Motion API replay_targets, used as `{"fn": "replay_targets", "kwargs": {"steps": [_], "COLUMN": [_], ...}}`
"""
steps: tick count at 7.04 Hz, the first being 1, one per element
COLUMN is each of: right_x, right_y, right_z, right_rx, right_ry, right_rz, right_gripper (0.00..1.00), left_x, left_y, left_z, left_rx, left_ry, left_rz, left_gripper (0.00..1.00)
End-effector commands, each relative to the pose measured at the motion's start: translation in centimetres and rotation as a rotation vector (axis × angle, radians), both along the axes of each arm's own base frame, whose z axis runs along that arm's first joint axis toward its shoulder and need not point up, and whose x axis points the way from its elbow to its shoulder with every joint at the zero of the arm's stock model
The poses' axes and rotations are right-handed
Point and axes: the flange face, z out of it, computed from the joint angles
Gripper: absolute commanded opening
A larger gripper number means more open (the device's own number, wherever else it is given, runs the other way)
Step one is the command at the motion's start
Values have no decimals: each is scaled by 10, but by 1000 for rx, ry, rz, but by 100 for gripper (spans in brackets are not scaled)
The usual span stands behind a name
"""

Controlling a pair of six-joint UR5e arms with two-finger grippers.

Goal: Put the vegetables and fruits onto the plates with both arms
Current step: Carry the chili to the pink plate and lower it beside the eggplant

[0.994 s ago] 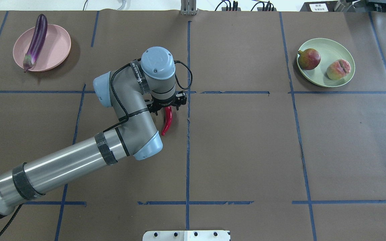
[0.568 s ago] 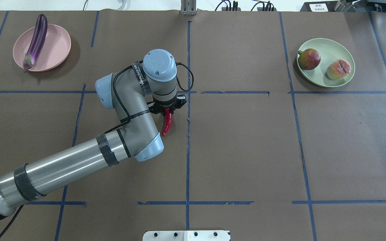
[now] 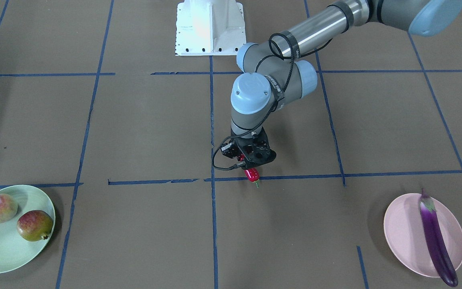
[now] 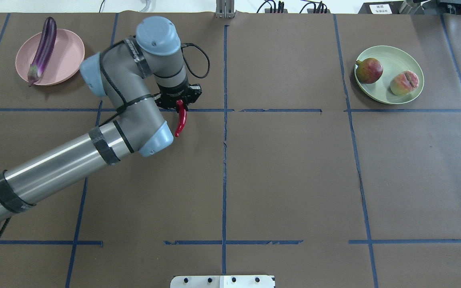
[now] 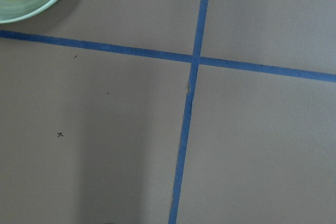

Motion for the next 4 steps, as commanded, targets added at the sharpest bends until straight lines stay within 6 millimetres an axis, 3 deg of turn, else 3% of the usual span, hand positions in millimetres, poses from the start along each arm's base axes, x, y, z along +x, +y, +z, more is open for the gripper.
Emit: {"fn": "replay_targets", "kwargs": {"steps": [1, 4], "right_x": [0, -1], "right_y": [0, 0], "right_z": [0, 0], "right_rx": [1, 4], "right_ry": [0, 0], "right_rz": [-2, -4], "right_gripper": [100, 100], "left_x": [-106, -195], "left_y": [-71, -136], "left_z": [79, 215], "left_rx": [74, 150], "left_ry": [-81, -222], "left_rz": [48, 154], "left_gripper": [0, 0]}}
